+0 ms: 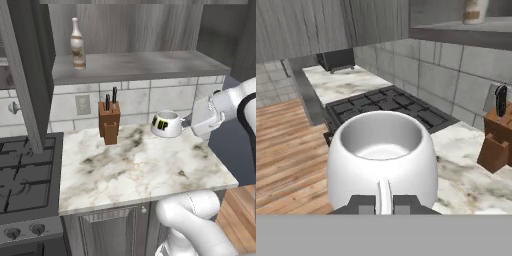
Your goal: Open the cabinet directly in front. Then move the liquor and the mug to the dining counter with the jar on it.
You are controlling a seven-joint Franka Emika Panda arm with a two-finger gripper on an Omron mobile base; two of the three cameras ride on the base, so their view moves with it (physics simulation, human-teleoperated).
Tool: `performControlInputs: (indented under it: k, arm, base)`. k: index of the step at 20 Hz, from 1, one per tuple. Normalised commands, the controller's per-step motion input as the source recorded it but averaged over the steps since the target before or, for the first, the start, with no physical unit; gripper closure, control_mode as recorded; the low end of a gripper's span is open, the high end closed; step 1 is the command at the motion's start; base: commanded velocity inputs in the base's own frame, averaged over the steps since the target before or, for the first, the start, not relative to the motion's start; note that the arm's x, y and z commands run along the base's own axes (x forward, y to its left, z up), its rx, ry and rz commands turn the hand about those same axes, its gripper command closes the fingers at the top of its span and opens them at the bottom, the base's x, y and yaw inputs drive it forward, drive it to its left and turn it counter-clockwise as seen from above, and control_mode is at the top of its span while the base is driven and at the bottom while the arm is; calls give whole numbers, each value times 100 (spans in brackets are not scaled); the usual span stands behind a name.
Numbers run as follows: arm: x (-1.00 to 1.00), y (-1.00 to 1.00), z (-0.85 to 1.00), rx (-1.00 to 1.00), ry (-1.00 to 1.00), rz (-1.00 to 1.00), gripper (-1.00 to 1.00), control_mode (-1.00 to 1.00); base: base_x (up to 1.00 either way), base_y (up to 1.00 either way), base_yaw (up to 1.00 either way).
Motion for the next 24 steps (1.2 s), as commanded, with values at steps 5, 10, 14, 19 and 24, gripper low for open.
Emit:
performControlInputs:
  k: [5,10,14,19,24]
  arm:
    - [-31,36,-35,-6,0,17,100,-100]
    - [-4,-2,-17,3,-23,-4,100,-100]
    - [0,0,-3,3,-9,-9,100,-100]
    - [0,0,0,0,0,0,100,-100]
    - [0,0,0,0,0,0,100,-100]
  base:
    - [0,0,0]
    - [0,0,0]
    - [0,0,0]
    - [0,0,0]
    - [0,0,0]
